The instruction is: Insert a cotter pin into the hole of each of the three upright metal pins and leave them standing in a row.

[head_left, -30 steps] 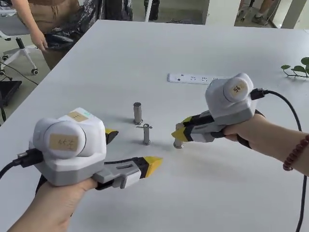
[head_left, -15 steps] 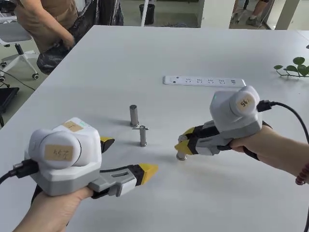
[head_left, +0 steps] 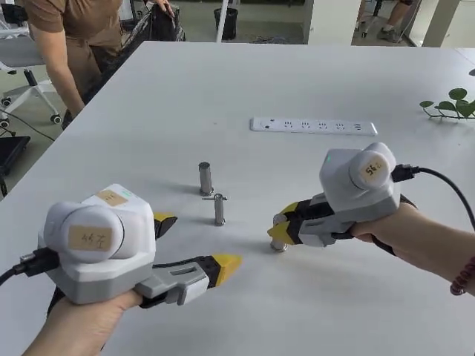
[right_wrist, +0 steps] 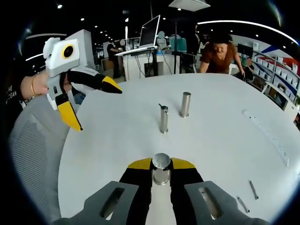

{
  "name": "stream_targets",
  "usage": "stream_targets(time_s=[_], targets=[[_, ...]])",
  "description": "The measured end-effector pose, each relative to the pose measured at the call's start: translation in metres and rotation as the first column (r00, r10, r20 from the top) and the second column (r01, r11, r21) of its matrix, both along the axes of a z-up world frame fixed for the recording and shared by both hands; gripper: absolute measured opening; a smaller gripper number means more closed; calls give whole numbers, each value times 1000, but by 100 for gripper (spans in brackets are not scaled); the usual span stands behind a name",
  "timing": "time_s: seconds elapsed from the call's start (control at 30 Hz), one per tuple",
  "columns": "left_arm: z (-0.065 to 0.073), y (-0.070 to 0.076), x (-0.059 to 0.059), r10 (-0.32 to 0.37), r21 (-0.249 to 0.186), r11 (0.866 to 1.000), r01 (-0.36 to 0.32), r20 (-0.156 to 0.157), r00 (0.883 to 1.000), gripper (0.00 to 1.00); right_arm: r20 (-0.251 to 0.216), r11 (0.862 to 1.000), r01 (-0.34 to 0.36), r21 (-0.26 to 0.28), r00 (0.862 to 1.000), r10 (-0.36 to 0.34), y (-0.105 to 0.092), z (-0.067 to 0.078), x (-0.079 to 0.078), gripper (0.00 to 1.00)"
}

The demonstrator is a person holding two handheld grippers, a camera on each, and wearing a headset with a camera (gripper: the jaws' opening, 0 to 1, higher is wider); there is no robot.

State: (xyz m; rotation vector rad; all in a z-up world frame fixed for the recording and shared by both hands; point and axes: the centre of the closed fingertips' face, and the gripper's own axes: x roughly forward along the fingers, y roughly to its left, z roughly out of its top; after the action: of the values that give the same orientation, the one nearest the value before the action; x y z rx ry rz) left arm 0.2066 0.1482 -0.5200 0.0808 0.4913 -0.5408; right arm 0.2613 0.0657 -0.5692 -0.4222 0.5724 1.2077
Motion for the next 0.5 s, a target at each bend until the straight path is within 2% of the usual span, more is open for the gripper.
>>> stream_targets(time_s=[0.5], targets=[[1,-1,-3,-3,-4,1000,3,-1,1000,66,14,1000,26,4,1000,-26,-3,-2,-3,9]])
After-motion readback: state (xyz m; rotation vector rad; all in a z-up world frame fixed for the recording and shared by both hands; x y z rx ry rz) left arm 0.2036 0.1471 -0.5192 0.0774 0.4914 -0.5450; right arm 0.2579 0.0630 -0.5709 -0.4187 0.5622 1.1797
